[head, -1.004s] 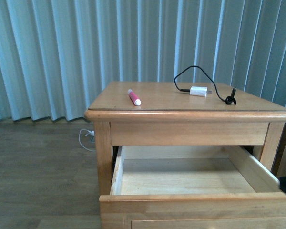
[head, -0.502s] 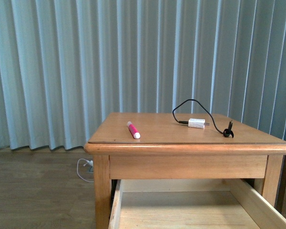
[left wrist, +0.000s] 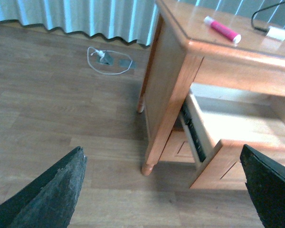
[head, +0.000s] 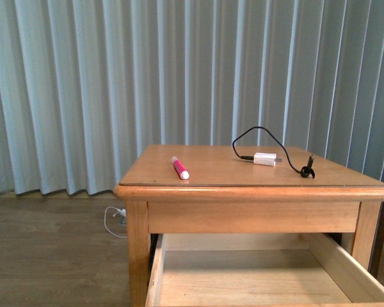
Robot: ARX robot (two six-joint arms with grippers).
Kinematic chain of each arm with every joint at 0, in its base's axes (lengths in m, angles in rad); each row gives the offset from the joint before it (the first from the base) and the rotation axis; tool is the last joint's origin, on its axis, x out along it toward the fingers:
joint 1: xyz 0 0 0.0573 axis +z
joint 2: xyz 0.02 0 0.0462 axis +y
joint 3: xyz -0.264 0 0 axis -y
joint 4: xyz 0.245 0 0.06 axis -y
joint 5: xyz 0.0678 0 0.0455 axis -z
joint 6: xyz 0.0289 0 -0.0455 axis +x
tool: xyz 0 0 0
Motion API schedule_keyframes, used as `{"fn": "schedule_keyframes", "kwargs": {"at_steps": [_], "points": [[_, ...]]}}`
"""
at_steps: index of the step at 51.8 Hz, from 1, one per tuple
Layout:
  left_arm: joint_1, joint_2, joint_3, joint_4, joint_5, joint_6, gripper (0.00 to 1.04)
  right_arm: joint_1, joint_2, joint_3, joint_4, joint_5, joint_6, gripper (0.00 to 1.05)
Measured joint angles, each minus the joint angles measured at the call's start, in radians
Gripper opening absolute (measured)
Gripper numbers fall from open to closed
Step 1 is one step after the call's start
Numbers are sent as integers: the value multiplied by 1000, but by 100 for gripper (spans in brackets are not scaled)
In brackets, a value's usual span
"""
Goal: Place pink marker in drawer with both arms
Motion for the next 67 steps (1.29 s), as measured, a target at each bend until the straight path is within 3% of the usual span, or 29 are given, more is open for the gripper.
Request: {"fn": "schedule_keyframes", "kwargs": {"at_steps": [9, 20, 30, 38, 51, 67], "points": [[31, 410, 259, 169, 105, 5, 99, 0, 0, 0, 0, 0, 0, 96], [-14, 858, 626, 198, 162, 14, 99, 0, 0, 0, 0, 0, 0, 96], [-82, 1124, 930, 129, 133, 31, 99, 0, 0, 0, 0, 0, 0, 96], [-133, 1340, 1229, 0, 49, 53, 99, 0, 0, 0, 0, 0, 0, 96], [-172, 1602, 1569, -177, -53, 53, 99, 0, 0, 0, 0, 0, 0, 96], [-209, 1822, 1871, -318, -114, 70, 99, 0, 0, 0, 0, 0, 0, 96]]}}
